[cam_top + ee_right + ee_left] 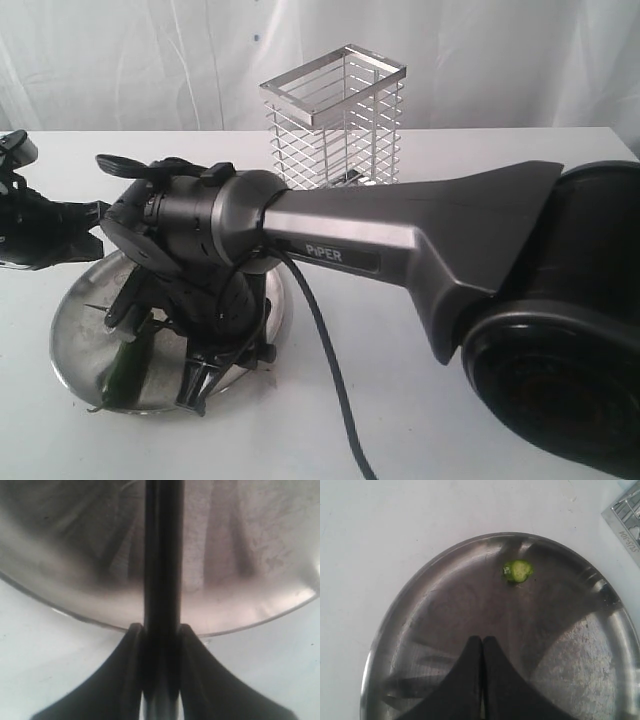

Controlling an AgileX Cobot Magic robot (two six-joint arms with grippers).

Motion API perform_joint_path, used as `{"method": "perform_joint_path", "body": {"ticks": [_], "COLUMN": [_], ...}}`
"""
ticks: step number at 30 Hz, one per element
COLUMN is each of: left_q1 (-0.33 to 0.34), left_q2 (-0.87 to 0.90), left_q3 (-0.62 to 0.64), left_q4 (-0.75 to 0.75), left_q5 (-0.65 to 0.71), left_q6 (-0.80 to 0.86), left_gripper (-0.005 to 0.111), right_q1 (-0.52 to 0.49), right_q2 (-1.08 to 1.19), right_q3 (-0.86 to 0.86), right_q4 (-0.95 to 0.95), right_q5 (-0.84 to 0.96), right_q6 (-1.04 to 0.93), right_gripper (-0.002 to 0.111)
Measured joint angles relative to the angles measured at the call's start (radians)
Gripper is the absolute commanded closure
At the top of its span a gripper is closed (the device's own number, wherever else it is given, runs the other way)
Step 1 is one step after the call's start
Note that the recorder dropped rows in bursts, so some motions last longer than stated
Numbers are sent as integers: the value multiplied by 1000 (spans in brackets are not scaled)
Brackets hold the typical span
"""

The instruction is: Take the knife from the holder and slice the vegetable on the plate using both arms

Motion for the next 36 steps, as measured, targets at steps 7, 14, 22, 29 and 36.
{"method": "perform_joint_path", "body": {"ticks": [7,14,22,29,36], "left_q1": [0,0,0,0,0], "left_q2": [0,0,0,0,0], "left_q3": [0,0,0,22,52], "left_q4": [0,-2,36,57,63], "left_q5": [32,179,382,421,376], "left_q6": [15,109,149,151,151], "left_gripper": [107,80,52,52,52], "right_q1": [0,-34,-50,-50,-50], "right_q2": [0,4,8,8,3], "right_q3": [0,0,0,0,0], "right_q4": [-56,-83,-94,-94,-94], "right_q5": [0,2,3,3,3], "right_q6": [-17,-22,-22,-22,-6], "right_gripper": [108,108,108,108,108]}}
